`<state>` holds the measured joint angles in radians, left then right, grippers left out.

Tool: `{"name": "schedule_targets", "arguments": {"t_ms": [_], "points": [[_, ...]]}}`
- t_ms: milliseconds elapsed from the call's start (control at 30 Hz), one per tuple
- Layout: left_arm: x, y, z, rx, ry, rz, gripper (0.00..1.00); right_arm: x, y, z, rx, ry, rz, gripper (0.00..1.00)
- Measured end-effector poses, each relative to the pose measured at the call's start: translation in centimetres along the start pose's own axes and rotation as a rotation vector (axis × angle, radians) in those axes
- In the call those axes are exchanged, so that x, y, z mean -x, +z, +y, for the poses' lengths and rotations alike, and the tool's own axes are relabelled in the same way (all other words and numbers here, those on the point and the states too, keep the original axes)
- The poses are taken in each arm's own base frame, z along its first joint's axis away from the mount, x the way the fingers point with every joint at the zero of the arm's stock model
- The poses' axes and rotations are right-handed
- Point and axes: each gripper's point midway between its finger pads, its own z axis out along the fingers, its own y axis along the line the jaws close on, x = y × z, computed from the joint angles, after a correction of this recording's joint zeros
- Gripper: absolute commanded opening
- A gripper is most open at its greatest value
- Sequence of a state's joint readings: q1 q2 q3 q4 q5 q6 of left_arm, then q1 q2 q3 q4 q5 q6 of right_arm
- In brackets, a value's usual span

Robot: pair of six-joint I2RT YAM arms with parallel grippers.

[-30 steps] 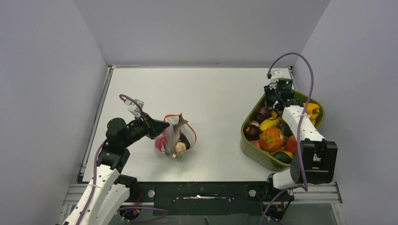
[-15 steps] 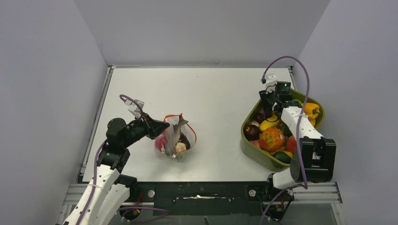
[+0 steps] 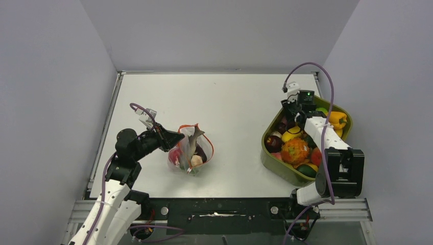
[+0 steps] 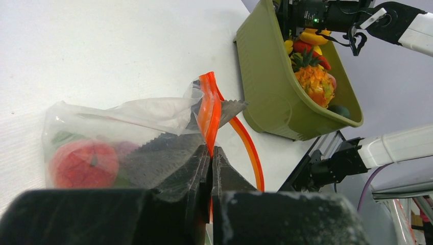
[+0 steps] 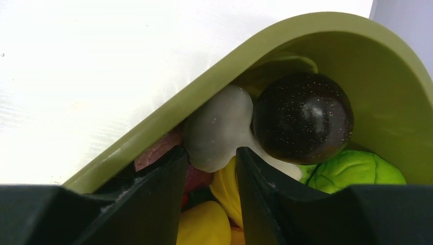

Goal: Place the food in the zip-top bag and seal the zipper
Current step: Pick up the fake vegetable from the bin.

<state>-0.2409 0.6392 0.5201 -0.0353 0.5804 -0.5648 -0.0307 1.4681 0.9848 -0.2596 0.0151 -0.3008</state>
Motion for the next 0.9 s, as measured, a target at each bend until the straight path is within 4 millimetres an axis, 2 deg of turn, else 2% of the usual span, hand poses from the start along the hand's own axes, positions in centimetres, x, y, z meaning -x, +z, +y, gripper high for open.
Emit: {"name": "schedule_targets", "arguments": {"t_ms": [67,367,733,900], "points": [[0.0,0.0,0.0,0.000,0.000,-0.001,0.00,0.0,0.0,0.1,0.001,-0.005,-0.001,0.33],[0.1,-0.1,-0.1,-0.002,0.003,-0.003,0.00,-0.1,0.3,0.2,-0.011,-0.015,-0.022,0.00],[0.2,-0.2,-0.3,-0.006,0.009,-0.012,0.00,1.4,-1.3,-0.4,-0.042,-0.002,-0.075,0.00],[0.2,-0.2,-0.3,-0.006,0.009,-0.012,0.00,1.6,-2.2,0.1,-0.037,0.017,-0.074,0.00]]}}
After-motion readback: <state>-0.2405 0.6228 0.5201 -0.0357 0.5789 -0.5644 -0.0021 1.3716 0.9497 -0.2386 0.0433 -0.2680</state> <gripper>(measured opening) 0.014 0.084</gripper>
